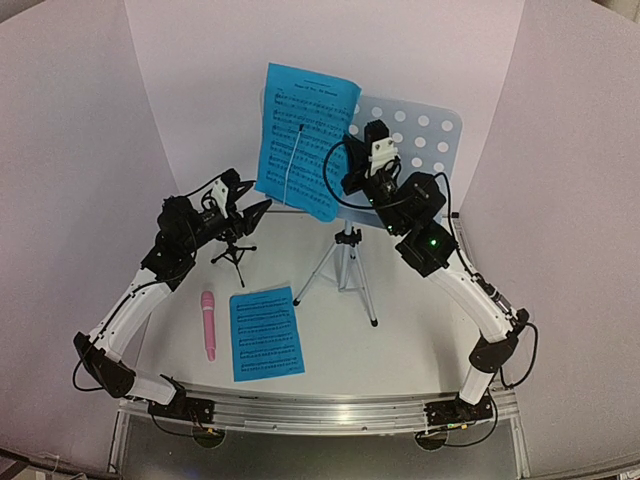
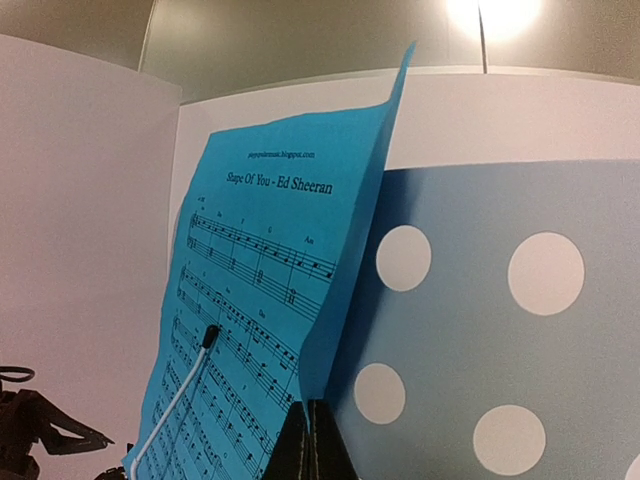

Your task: Set up the instrument practice props

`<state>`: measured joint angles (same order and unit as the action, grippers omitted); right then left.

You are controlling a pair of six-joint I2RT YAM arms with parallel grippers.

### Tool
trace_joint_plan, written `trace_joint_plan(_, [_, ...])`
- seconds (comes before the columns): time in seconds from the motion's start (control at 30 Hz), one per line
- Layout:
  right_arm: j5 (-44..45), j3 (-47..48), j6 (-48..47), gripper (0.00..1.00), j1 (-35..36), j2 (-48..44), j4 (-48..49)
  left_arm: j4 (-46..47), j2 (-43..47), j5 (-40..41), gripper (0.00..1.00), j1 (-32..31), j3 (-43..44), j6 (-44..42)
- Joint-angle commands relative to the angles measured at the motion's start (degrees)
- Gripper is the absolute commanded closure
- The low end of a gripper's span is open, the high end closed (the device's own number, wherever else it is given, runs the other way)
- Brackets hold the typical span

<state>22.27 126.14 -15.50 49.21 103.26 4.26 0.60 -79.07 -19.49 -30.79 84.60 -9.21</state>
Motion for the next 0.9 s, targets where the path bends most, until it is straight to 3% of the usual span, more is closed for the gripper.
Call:
trace_joint_plan(0.0, [1.35, 2.71, -3.17, 1.00, -0.32, -2.72, -0.11, 1.45, 1.53, -0.75, 0.33, 0.11, 0.53, -0.72])
trace_joint_plan(0.87, [1.11, 1.71, -4.39, 1.00, -0.32, -2.76, -1.19, 1.41, 1.35, -0.90, 0.33, 0.11, 0.89, -0.81])
